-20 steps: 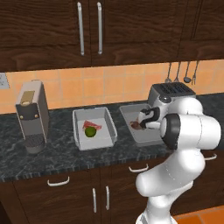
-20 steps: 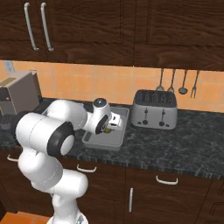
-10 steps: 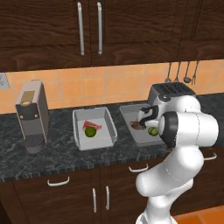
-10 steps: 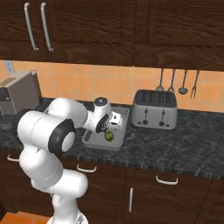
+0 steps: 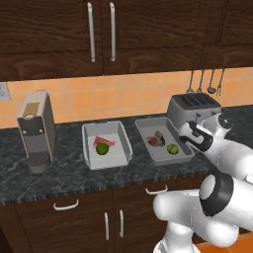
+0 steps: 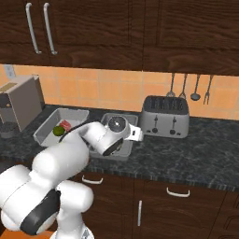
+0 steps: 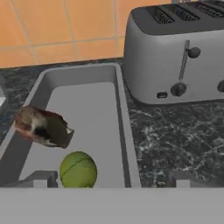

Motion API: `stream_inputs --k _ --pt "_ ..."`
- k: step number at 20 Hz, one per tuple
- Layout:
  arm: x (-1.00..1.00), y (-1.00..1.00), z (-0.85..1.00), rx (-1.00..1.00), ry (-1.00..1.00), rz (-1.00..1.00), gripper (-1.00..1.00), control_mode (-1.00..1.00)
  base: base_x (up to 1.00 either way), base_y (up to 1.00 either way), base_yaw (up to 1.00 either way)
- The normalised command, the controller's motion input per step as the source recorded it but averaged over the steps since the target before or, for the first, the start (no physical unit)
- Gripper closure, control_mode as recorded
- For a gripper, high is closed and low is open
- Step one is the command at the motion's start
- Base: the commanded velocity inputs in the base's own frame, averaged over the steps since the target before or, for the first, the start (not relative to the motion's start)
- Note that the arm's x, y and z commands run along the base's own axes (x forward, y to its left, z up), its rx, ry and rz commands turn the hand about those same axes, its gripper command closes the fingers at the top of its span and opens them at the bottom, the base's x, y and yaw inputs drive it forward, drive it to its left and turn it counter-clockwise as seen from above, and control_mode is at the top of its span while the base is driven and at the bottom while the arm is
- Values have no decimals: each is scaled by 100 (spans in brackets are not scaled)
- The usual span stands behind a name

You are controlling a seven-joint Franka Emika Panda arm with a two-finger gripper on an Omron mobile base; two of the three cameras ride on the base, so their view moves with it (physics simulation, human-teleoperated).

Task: Place one lime and one steak in each tupperware on the nearby counter, to pack two identical lunches.

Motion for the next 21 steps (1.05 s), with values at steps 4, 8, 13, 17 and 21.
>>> stream_inputs --k 4,8,13,17,21 --pt "-100 -69 85 6 -41 0 -100 -100 0 0 0" --pt "-88 -75 84 7 -38 0 -100 -100 0 0 0" --pt "-59 -72 75 8 -25 0 -100 -100 0 0 0" --pt "-13 -20 22 0 -2 0 -100 -100 0 0 0" --pt "-7 -19 0 0 0 0 -100 -100 0 0 0"
